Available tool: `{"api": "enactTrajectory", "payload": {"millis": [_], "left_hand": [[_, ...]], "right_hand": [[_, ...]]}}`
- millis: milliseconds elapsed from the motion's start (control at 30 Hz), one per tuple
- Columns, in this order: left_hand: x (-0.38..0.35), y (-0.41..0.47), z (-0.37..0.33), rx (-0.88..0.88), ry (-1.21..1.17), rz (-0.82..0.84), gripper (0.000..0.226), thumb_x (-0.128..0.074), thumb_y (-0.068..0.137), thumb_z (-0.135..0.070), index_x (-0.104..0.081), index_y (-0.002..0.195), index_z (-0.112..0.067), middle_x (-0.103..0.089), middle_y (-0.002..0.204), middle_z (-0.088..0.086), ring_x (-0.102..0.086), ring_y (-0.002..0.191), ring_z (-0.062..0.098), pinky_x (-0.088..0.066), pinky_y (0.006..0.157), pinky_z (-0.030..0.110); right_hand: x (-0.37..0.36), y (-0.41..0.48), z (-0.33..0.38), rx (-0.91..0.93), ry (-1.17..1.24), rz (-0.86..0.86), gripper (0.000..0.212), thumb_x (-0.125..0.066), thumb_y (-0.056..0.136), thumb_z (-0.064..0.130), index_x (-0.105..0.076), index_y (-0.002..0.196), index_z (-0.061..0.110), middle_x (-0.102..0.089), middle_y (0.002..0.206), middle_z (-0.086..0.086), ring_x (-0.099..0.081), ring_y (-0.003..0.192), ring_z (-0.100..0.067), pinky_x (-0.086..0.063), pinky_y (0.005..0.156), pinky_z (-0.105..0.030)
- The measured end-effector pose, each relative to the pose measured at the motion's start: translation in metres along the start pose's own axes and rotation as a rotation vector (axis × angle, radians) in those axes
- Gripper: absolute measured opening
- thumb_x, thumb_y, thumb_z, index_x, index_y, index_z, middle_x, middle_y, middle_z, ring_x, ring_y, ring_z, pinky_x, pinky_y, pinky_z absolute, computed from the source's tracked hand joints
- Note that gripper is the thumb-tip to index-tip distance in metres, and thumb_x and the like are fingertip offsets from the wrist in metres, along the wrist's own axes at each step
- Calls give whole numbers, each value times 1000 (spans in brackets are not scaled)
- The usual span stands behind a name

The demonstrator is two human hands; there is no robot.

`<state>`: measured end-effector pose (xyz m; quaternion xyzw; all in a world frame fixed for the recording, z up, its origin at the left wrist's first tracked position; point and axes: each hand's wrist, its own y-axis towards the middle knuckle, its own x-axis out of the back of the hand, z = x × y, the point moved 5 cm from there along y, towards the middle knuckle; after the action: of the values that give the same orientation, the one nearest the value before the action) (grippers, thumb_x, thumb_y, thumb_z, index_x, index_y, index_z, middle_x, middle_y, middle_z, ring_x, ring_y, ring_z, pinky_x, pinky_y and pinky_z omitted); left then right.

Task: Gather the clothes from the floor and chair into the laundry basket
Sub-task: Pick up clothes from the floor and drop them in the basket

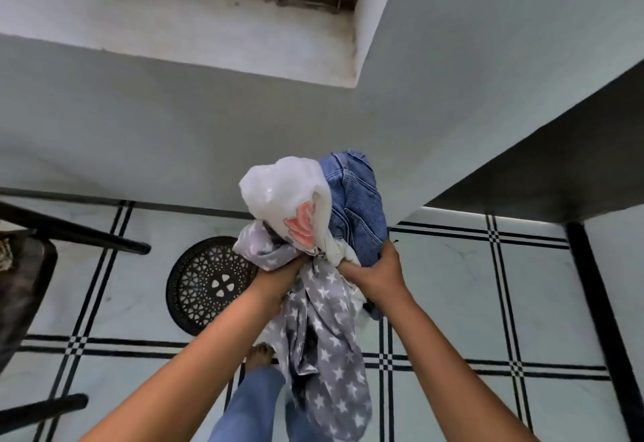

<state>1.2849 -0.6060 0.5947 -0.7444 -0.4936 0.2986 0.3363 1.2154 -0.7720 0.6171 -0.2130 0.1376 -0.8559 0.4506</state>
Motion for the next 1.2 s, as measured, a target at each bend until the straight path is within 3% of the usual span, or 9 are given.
{"api": "enactTrajectory", "payload": {"millis": [233, 333, 433, 500, 600, 733, 800, 900, 1200], "left_hand": [[9, 114, 93, 9, 127, -31, 72, -69, 79, -50, -40, 139, -22, -63, 124, -5, -62, 111, 19, -44, 106, 41], [36, 168, 168, 103, 469, -290, 86, -61, 72, -70, -45, 139, -19, -52, 139, 8, -51, 125, 28, -39, 109, 44], [50, 180, 238, 202, 580, -580, 100, -75, 71, -47, -25, 148, -8, -33, 147, 22, -33, 137, 39, -31, 114, 44], [45, 189, 278, 167, 400, -553, 90, -80, 64, -28, -32, 138, -10, -52, 129, 21, -52, 121, 39, -43, 104, 47], [40, 201, 327, 119, 193, -479, 48, -68, 80, -10, -41, 118, -21, -65, 113, 18, -67, 89, 35, -57, 74, 41], [32, 195, 337, 220, -16, -456, 21, -51, 96, -10, -40, 113, -16, -69, 89, 11, -70, 57, 21, -55, 61, 30], [30, 192, 337, 241, -37, -443, 13, -48, 96, -8, -39, 103, -14, -67, 84, 11, -69, 49, 15, -55, 62, 31], [29, 185, 342, 273, -23, -462, 11, -46, 96, -7, -42, 103, -14, -68, 88, 13, -67, 44, 13, -56, 53, 26], [27, 151, 376, 376, 55, -476, 22, -50, 93, -4, -51, 115, -5, -64, 80, 13, -54, 52, 21, -55, 53, 29]], "right_hand": [[-17, 88, -145, -70, 39, -163, 59, -83, 68, 10, -57, 119, 22, -67, 103, 8, -66, 95, -10, -51, 85, -26], [-20, 122, -232, -153, -62, -87, 56, -80, 74, 13, -55, 124, 15, -66, 114, -3, -63, 107, -21, -46, 90, -27], [-12, 135, -298, -183, -513, 164, 31, -71, 79, 16, -65, 110, 13, -70, 108, -7, -65, 100, -27, -48, 78, -29], [11, 137, -313, -23, -690, 33, 15, -67, 77, 18, -69, 92, 17, -68, 94, -4, -62, 88, -23, -46, 68, -31], [53, 137, -332, 141, -745, -213, 47, -70, 76, 18, -57, 121, 15, -57, 123, -8, -53, 110, -26, -49, 85, -38], [83, 153, -379, -289, -275, -27, 89, -73, 81, 15, -19, 151, 25, -46, 141, -2, -48, 123, -22, -44, 102, -41], [82, 158, -393, -404, -164, 94, 66, -64, 86, 3, -36, 144, 17, -61, 102, -5, -59, 89, -19, -50, 78, -33], [81, 157, -393, -301, -425, 224, 19, -50, 96, 5, -64, 83, 12, -54, 65, -4, -49, 63, -19, -42, 63, -28], [65, 102, -400, -621, 243, -68, 17, -40, 94, 14, -55, 85, 12, -64, 91, -8, -64, 89, -25, -57, 80, -31]]}}
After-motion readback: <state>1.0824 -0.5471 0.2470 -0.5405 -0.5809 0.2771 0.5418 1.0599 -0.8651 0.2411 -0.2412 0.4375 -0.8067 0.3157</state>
